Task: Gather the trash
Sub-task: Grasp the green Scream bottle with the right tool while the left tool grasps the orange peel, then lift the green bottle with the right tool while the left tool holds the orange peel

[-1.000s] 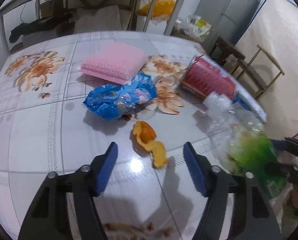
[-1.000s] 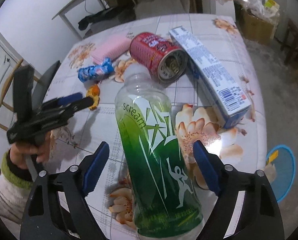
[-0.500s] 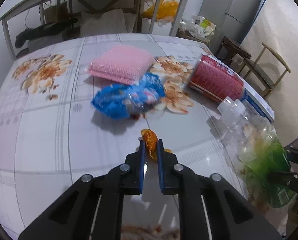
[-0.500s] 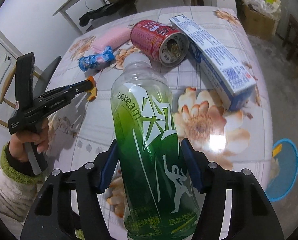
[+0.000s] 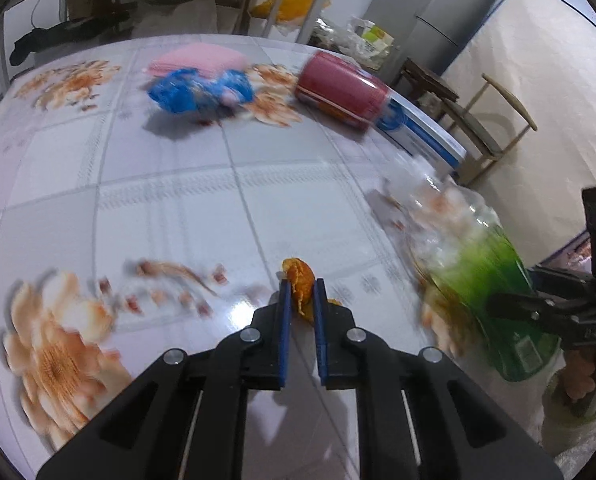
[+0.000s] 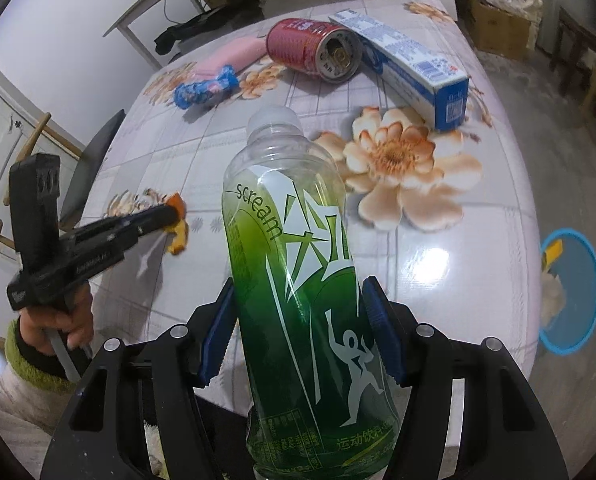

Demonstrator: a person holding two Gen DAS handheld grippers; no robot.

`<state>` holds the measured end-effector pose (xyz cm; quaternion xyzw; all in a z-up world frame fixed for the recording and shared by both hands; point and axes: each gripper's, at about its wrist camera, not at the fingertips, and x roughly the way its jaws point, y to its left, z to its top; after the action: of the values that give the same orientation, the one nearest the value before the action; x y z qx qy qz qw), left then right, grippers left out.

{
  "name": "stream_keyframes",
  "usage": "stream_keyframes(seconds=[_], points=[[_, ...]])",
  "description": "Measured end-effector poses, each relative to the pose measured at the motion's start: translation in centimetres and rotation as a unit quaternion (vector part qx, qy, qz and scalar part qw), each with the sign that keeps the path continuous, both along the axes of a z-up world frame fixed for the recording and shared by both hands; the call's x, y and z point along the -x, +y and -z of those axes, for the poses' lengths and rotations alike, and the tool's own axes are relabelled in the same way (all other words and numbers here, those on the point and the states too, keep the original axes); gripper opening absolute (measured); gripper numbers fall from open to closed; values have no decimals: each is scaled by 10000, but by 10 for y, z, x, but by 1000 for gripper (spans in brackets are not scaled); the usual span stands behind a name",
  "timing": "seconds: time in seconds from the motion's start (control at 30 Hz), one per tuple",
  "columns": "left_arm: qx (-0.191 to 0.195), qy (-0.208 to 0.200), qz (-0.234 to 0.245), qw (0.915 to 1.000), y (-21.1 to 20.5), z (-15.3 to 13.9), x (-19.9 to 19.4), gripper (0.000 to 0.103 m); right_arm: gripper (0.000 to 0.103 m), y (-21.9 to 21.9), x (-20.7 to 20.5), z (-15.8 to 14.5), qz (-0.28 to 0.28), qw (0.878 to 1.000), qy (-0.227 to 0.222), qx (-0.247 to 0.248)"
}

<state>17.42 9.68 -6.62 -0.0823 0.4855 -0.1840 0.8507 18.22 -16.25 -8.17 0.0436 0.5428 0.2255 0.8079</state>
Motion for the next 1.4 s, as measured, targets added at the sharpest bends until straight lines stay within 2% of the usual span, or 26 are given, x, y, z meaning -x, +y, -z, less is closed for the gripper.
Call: stream_keyframes(seconds=[0.1,0.23,0.33,0.6,0.87,1.4], points=[[-306,-165,22,9994,-10,-2,10,11,60,2,2,1,43,10000,-14,-44],[-359,-125,49,9993,-15,-1,16,14,60,4,0,2,109,9999,-1,-118],[-541,-215,52,9983,-20,-1,19,14,60,6,1,4,134,9998,16,-167],[-1251,-498,188,9907,-37,-2,24,15,60,10,-1,8,169,9997,59,-145],[-1416,-591,199,9880,-41,-2,24,14,58,9,-1,11,192,9996,115,-198],[-1497,-661,135,9864,-40,-4,26,9,57,-1,2,8,322,9986,123,-391]])
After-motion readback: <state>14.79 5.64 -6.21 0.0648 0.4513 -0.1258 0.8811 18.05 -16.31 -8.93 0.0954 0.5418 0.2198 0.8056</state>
